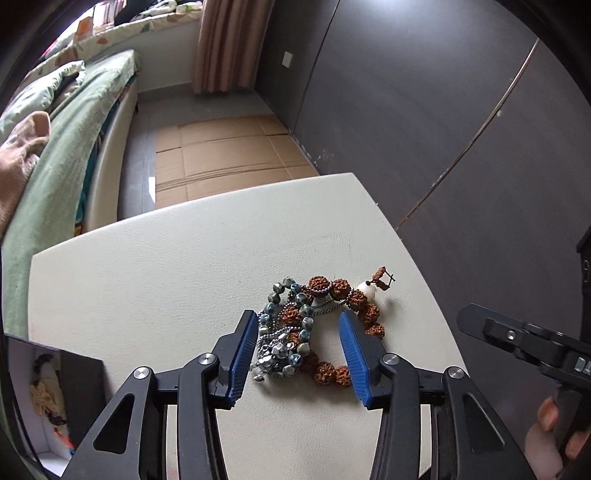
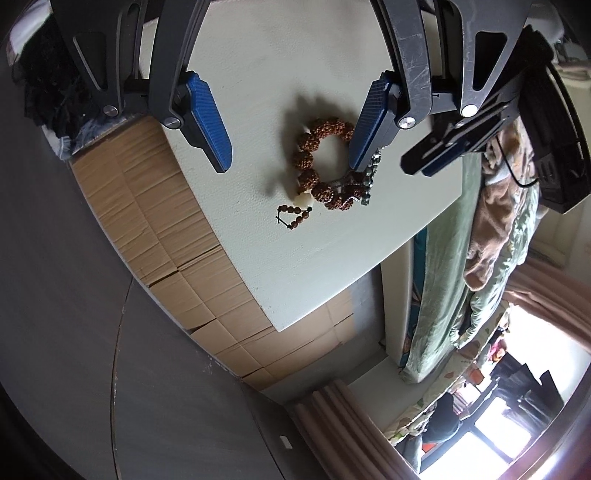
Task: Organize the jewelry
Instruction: 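Move both tools toward the remaining brown bead bracelet pile, then grasp the grey-green bead strand with the left tool while the right tool grasps the brown bracelet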
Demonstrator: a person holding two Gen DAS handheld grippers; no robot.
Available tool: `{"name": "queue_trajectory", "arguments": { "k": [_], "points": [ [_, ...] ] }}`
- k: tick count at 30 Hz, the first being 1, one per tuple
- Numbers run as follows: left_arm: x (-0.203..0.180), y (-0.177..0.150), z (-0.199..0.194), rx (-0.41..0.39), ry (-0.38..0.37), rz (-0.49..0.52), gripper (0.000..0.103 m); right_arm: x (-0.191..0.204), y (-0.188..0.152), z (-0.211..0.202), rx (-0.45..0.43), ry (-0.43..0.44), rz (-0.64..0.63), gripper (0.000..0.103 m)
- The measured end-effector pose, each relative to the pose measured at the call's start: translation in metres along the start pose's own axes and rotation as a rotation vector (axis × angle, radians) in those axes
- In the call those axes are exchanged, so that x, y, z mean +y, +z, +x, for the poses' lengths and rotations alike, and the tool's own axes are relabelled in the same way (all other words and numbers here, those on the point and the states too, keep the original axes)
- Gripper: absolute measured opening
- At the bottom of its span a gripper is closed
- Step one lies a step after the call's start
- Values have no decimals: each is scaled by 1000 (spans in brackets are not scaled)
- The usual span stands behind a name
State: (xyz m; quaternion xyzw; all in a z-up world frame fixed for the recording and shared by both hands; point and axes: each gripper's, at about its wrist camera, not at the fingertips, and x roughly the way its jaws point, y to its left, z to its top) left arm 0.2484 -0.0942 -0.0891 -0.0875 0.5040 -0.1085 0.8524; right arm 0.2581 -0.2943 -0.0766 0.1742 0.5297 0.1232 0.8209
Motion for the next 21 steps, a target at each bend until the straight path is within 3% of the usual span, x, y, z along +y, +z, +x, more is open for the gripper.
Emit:
{"name": "queue_trajectory", "arguments": {
  "k": [3,6,9,10,11,13,21],
  "points": [
    [-4,-2,11,11,15,13,46,-1,0,3,4,6,13,66],
    [-4,-5,21,35,26,14,38,-4,0,11,21,7,37,65],
    [-2,-8,30,58,38,23,36,-9,0,18,35,-7,67,56],
    [0,-9,34,71,42,23,24,-10,0,20,39,-13,77,56],
    [3,-10,36,79,34,14,18,-11,0,22,43,-12,84,56],
    [7,-11,32,70,8,3,15,-11,-1,27,55,-10,90,56],
    [27,-13,0,17,-30,-57,13,-3,-5,44,98,-25,61,56]
  ]
}}
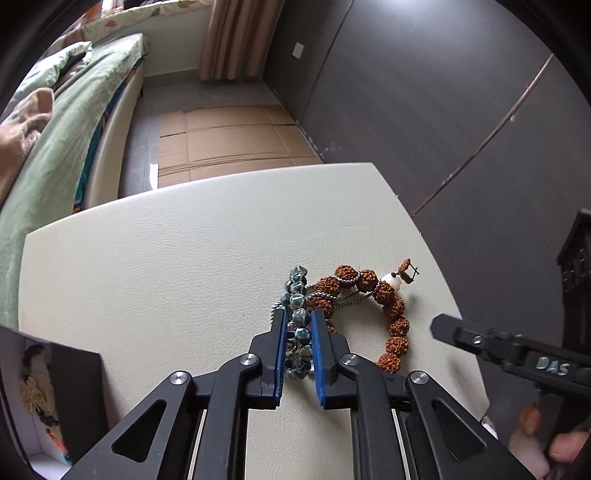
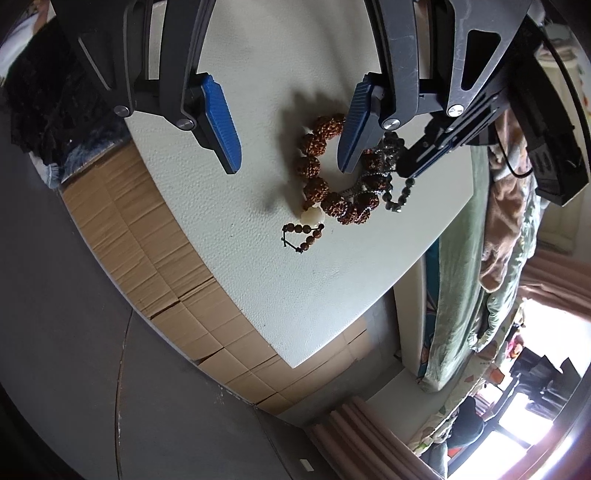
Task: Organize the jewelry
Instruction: 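Grasp the grey-green bead strand with the left tool while the right tool grasps the brown bracelet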
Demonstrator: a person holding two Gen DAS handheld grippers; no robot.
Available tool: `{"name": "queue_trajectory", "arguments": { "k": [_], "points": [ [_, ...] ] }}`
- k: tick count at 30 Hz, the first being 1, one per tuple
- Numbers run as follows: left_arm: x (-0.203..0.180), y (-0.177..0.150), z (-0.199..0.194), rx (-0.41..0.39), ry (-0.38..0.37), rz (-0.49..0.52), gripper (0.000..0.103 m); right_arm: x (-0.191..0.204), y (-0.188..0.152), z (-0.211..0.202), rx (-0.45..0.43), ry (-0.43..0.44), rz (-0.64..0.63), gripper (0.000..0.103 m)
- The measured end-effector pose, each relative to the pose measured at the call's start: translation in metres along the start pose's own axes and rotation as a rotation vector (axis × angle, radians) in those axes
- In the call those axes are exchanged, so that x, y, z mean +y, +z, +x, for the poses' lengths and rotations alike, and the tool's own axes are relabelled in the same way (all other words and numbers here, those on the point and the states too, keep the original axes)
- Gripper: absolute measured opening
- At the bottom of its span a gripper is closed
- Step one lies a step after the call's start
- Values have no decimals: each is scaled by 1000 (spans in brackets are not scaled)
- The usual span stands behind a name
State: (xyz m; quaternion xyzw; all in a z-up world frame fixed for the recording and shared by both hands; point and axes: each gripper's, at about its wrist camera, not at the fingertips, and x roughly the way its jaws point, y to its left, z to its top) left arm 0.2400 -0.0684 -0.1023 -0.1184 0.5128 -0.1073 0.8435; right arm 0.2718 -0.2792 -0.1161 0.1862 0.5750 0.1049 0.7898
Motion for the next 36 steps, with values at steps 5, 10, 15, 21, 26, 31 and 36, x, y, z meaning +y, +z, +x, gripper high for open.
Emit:
{"name": "queue_trajectory", "arguments": {
  "k": [5,10,15,21,26,31,36],
  "points": [
    [9,1,-24,-37,-41,-27,13,13,-4,12,23,-18,-39,54],
    [17,2,-43,-66,-80,-36,13,24,-7,25,45,-49,-76,52],
    [27,4,-57,-83,-102,-48,13,38,-11,37,49,-129,-147,49],
    [49,0,-56,-49,-52,-85,13,55,-18,41,14,-256,-258,36],
    [66,-9,-32,59,45,-92,13,45,-14,35,19,-208,-229,25],
    [75,-13,-28,76,131,-70,13,37,-16,31,21,-198,-216,25],
    [76,-14,-25,87,159,-52,13,36,-16,30,27,-200,-224,25]
  ]
}}
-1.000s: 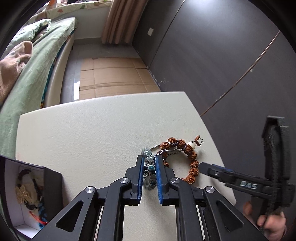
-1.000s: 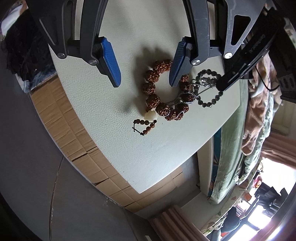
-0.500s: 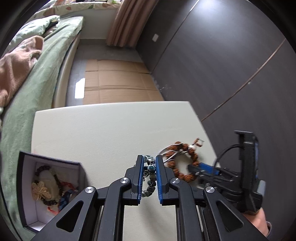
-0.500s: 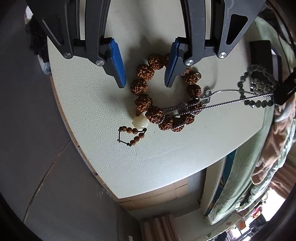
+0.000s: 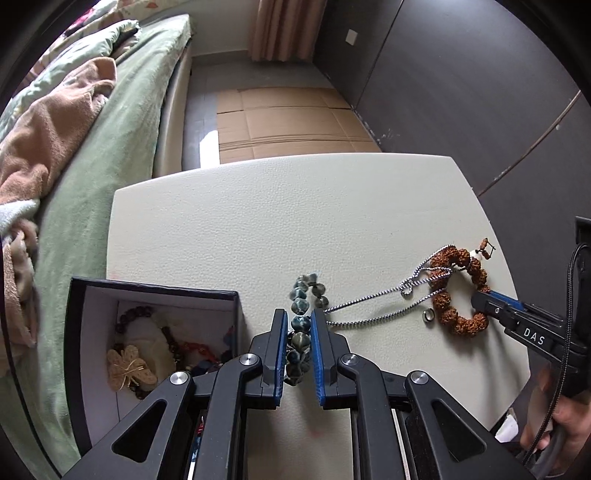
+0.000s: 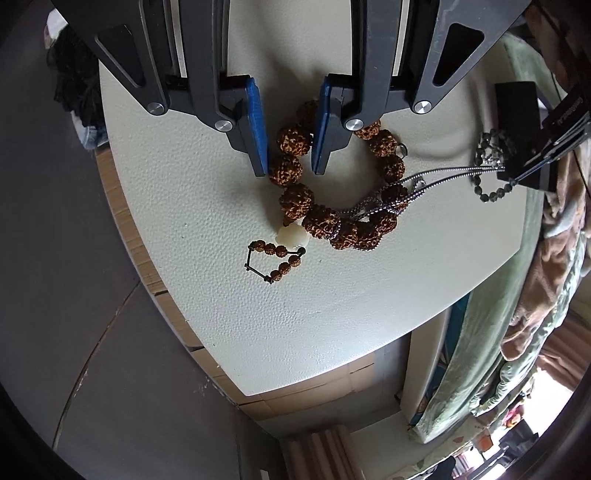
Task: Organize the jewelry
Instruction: 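Grasp the grey-green bead strand with the left tool while the right tool grasps the brown bracelet, then lift the bead strand with the left tool while the right tool lifts the brown bracelet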
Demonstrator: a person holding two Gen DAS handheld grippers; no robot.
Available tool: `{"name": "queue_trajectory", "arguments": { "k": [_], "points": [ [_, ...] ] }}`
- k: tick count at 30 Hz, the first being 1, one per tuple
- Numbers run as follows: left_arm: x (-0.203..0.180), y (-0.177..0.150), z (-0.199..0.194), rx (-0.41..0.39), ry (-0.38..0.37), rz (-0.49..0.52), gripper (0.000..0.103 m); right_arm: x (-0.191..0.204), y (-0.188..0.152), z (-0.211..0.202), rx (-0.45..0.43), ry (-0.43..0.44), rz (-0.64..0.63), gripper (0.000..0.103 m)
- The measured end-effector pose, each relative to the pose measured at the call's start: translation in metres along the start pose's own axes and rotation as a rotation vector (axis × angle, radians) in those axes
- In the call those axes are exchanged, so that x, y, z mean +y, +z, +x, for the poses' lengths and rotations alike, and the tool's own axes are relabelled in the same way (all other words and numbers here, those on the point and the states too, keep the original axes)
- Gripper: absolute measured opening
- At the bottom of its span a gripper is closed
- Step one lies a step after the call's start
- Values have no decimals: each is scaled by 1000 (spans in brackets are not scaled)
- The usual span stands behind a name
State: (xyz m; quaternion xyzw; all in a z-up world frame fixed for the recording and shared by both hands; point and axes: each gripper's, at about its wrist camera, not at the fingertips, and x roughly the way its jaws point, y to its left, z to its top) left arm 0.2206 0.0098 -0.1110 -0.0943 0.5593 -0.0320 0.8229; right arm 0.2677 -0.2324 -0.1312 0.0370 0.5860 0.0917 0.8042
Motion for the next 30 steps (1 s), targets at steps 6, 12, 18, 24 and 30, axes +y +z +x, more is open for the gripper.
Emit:
{"name": "queue_trajectory", "arguments": {
  "k": [6,12,18,24,30],
  "points": [
    [-5,0,2,6,7,13,14,2,2,1,8,3,-17,25],
    [-11,-5,6,81,-30,36,15,7,6,4,14,6,-33,25],
    [-19,-14,6,57,25,113,15,9,5,4,17,7,-52,25],
    [-19,-14,6,27,43,123,15,9,7,5,18,7,-51,25],
    [-5,-5,-15,-64,-12,46,10,7,5,0,6,31,-46,25]
  ]
}}
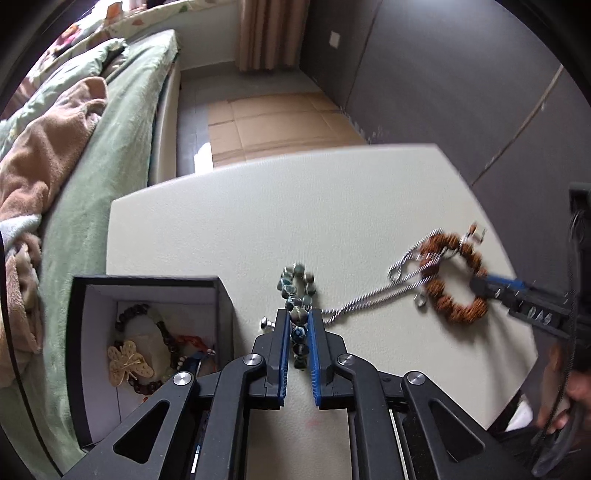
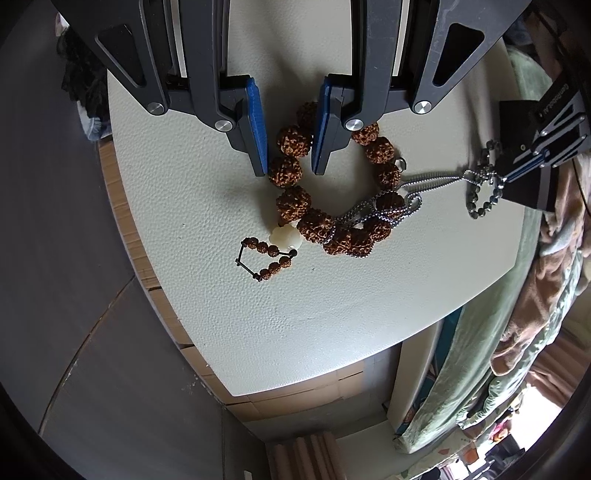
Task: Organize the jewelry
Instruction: 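Lift the bead strand with the left tool while the right tool lifts the brown bracelet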
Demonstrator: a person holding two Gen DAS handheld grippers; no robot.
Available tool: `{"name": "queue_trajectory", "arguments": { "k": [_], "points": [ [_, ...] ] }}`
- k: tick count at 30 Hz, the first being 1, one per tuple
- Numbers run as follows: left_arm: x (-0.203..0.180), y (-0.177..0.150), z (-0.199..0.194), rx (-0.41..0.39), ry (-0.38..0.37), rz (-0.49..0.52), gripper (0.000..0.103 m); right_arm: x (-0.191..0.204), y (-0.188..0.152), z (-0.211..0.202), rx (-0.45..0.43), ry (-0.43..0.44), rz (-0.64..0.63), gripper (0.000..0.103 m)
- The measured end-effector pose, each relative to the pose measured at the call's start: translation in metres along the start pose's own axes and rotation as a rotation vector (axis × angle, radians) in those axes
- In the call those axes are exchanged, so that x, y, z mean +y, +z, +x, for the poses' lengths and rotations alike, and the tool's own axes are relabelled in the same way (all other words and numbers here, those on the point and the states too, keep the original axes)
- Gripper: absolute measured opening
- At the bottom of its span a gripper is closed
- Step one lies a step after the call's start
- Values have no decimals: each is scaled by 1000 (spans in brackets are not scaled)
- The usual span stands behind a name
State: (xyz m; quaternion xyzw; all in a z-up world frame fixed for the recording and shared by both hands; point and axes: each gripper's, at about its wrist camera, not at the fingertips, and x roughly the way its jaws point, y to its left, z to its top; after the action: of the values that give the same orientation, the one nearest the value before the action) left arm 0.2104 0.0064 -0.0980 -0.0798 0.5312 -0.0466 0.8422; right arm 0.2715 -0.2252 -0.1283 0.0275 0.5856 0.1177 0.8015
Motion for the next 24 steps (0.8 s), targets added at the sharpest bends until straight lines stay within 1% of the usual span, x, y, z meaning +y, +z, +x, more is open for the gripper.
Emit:
{"name": "queue_trajectory", "arguments": {
  "k": [2,5,7,8,9,17,20,23,24],
  "points": [
    [5,7,-16,-51,-51,-22,10,-2,0,-4,-10,17,5,24],
    [8,10,-40,-127,-91,-40,10,-3,0,-8,-24,25,7,23],
    [9,11,-51,-158,-120,-54,10,-4,1,-8,-30,26,9,23],
    [11,11,-56,-170,-138,-61,10,-5,1,-9,-36,25,12,20],
    [11,11,-61,-185,-159,-67,10,-5,1,-10,-42,27,15,20],
    [12,16,-94,-274,-278,-84,10,0,4,-28,-100,78,25,20],
    [9,16,-108,-318,-295,-67,10,5,4,-32,-117,90,22,20],
    [12,16,-113,-332,-295,-75,10,5,3,-44,-152,114,29,20],
    [15,16,-114,-336,-296,-85,10,5,3,-49,-167,107,28,20]
  ]
}}
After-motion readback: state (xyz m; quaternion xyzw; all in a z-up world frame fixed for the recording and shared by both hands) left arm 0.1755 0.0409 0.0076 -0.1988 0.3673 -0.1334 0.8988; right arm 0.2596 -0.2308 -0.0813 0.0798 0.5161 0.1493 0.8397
